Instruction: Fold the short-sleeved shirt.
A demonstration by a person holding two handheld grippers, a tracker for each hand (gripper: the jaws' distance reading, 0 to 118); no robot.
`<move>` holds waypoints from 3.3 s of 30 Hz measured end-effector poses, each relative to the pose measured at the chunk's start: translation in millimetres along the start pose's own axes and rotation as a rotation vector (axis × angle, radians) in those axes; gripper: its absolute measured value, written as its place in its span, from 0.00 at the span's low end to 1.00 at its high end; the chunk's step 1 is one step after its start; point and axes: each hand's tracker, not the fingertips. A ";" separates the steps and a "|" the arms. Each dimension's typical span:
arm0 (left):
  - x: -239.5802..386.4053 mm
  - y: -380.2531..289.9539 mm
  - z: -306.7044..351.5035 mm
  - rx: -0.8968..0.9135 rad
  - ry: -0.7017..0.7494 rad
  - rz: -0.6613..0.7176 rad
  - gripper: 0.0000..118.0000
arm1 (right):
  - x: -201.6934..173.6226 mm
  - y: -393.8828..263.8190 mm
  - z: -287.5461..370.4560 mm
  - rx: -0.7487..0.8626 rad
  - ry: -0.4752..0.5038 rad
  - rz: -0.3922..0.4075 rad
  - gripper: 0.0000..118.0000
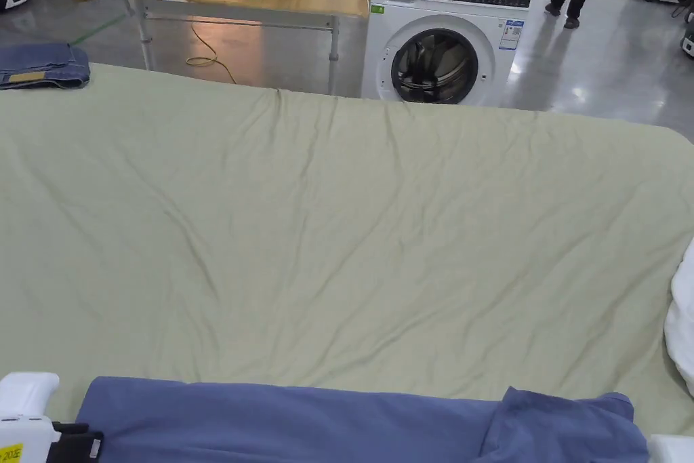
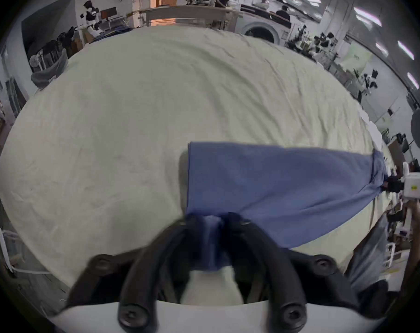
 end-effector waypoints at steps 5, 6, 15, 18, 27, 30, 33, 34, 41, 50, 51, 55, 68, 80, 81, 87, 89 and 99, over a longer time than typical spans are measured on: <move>17.5 27.1 23.2 0.155 -0.032 0.008 0.49 | -5.8 25.3 40.9 0.176 -0.046 -0.024 0.62; 23.5 33.6 26.2 0.197 -0.028 -0.001 0.49 | -7.8 31.3 47.7 0.232 -0.042 -0.051 0.62; 83.5 72.0 36.3 0.555 0.060 -0.119 0.48 | -67.8 68.0 76.3 0.706 -0.039 -0.102 0.54; 103.5 74.9 40.6 0.679 0.120 -0.173 0.29 | -91.5 77.6 81.5 0.828 -0.028 -0.095 0.22; 129.9 73.7 47.7 0.928 0.276 -0.209 0.00 | -143.9 92.8 92.9 1.080 -0.022 -0.076 0.00; 126.0 76.0 54.8 0.949 0.235 -0.163 0.00 | -151.0 96.4 96.1 1.086 -0.005 -0.079 0.00; 112.1 79.7 60.5 0.897 0.199 -0.141 0.00 | -153.4 101.6 96.6 1.077 0.012 -0.076 0.00; 103.9 80.6 62.5 0.870 0.158 -0.129 0.00 | -153.9 102.4 96.0 1.075 0.017 -0.072 0.00; -8.1 81.6 55.1 0.499 -0.161 0.092 0.00 | -153.3 104.5 88.0 1.041 0.023 -0.023 0.00; -103.9 44.8 4.8 0.039 -0.520 0.285 0.34 | -151.7 101.3 71.1 0.978 0.034 0.000 0.00; -109.3 40.7 -2.2 0.021 -0.533 0.301 0.52 | -151.8 100.7 69.4 0.969 0.034 0.000 0.00; -109.4 28.2 -14.4 0.005 -0.558 0.340 0.65 | -151.7 98.1 65.9 0.949 0.043 0.002 0.00; -95.7 17.4 -93.7 -0.095 -0.823 0.469 0.46 | -152.6 93.5 64.4 0.930 0.048 0.025 0.00; -84.6 28.7 -48.8 -0.007 -0.641 0.347 0.06 | -145.3 93.9 59.0 0.904 0.044 0.037 0.00; -83.8 30.1 -45.3 -0.019 -0.644 0.358 0.06 | -144.3 93.9 58.9 0.904 0.043 0.036 0.00; -115.3 45.4 -14.9 0.011 -0.556 0.395 0.06 | -136.9 93.3 60.6 0.902 0.042 0.026 0.00; -119.7 47.9 4.0 0.026 -0.486 0.405 0.06 | -135.6 93.1 61.6 0.906 0.041 0.025 0.00; -68.3 54.3 43.6 0.002 -0.492 0.424 0.06 | -137.7 94.4 63.3 0.913 0.063 0.033 0.00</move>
